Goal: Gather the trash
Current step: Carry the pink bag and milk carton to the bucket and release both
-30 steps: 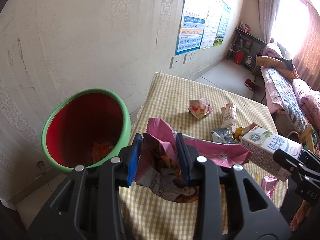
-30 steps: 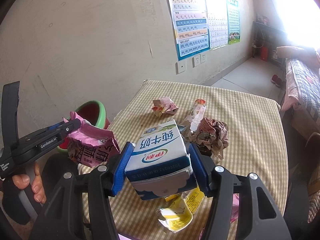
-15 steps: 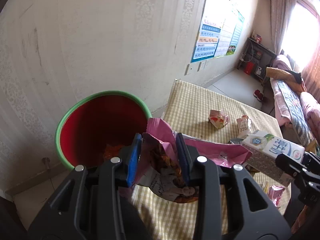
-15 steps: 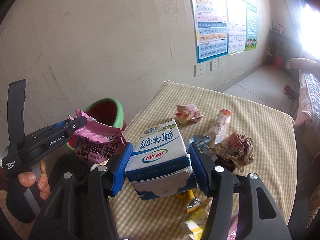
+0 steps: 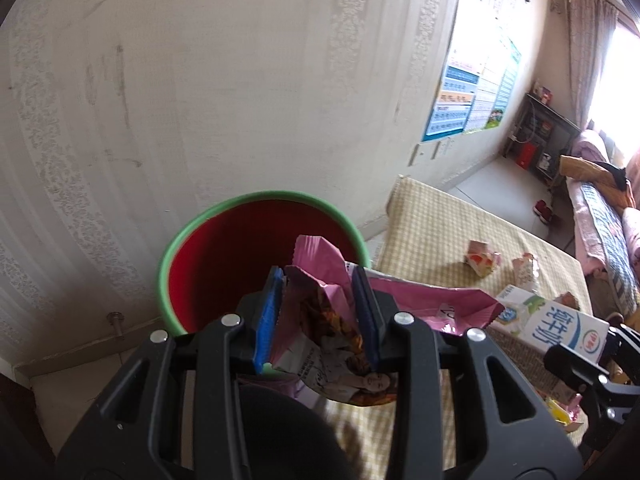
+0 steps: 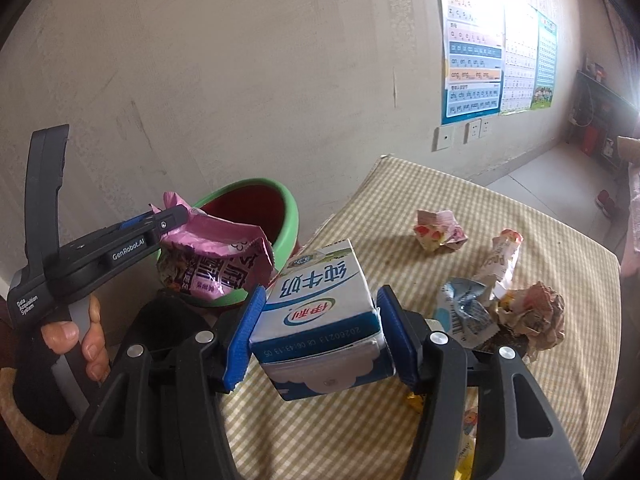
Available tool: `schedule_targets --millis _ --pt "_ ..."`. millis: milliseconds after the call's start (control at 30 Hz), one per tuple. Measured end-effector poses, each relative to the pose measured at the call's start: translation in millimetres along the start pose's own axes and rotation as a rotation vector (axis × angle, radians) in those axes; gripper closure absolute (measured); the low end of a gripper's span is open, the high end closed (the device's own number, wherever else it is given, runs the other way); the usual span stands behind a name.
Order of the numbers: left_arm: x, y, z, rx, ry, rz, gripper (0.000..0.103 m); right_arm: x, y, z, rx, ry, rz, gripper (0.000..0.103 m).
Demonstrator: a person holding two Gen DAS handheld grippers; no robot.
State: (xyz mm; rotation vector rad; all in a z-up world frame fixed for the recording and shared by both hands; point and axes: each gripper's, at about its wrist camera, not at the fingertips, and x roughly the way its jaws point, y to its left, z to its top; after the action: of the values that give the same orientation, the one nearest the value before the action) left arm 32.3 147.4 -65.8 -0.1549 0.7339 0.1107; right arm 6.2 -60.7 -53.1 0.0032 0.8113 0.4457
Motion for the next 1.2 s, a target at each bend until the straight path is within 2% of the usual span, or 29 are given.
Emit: schedule_targets --millis 367,533,767,1033,1067,1133,1200 --pt "5 26 3 -0.029 -0.013 0.059 0.069 16 18 4 -0.024 0.022 0.040 0.047" --pt "9 45 6 -0.036 -0.027 0.128 0.069 27 24 13 -0.035 0.029 0.059 0.047" --pt "21 74 10 -0.064 -0.047 0.229 0.069 54 37 38 -0.006 0.041 0.146 0.047" --pt "38 89 12 -0.078 -0.037 0.283 0.067 93 59 61 0.013 0.066 0.218 0.046" --pt "39 89 12 -0.079 -0.040 0.289 0.064 98 59 63 0.025 0.070 0.230 0.046" --pt "39 89 11 -0.077 -0.047 0.289 0.050 102 63 65 0.038 0.071 0.223 0.040" --pt "37 87 10 -0.067 -0.051 0.286 0.044 102 62 63 0.051 0.064 0.222 0.036"
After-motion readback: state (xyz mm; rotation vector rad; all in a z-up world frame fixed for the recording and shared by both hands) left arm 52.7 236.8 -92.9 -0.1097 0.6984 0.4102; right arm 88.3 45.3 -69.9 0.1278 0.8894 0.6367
